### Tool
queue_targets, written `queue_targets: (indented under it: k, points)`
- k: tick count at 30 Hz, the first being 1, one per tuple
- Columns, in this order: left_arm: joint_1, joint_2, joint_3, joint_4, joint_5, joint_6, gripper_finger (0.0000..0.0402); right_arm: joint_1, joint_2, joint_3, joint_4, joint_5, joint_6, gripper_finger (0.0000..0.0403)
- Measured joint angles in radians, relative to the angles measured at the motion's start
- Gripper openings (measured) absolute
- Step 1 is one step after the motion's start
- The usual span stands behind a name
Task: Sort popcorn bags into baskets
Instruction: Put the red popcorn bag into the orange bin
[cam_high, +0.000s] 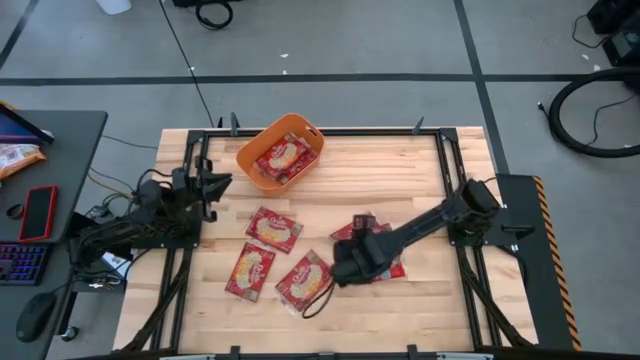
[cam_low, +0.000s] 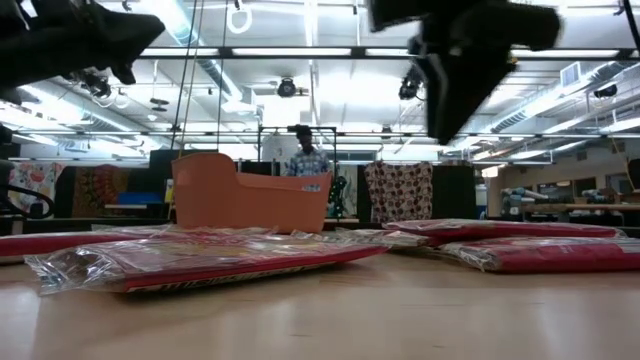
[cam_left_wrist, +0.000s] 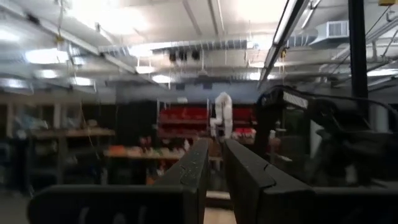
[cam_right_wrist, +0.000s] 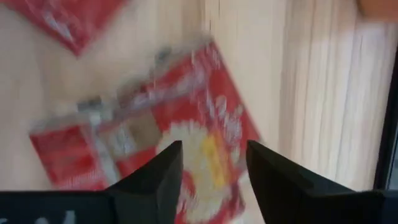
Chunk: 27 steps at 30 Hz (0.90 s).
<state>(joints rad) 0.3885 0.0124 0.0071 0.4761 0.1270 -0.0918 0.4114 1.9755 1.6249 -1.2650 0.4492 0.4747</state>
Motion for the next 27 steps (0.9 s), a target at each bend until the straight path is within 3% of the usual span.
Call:
queue_targets:
  k: [6, 10, 19, 27]
  points:
    - [0.000, 0.000, 0.000, 0.045, -0.053, 0.122, 0.0057, 0.048, 0.001, -0.082, 0.032, -0.065, 0.077, 0.0246]
    - [0.000, 0.000, 0.000, 0.082, -0.076, 0.194, 0.0057, 0.084, 0.001, -0.136, 0.067, -0.082, 0.112, 0.0265]
    - [0.000, 0.000, 0.000, 0.164, -0.079, 0.216, 0.0057, 0.182, 0.002, -0.234, 0.130, -0.031, 0.228, 0.0245]
    - [0.000, 0.000, 0.000, 0.171, -0.079, 0.216, 0.0057, 0.196, 0.002, -0.328, 0.142, 0.022, 0.259, 0.0227]
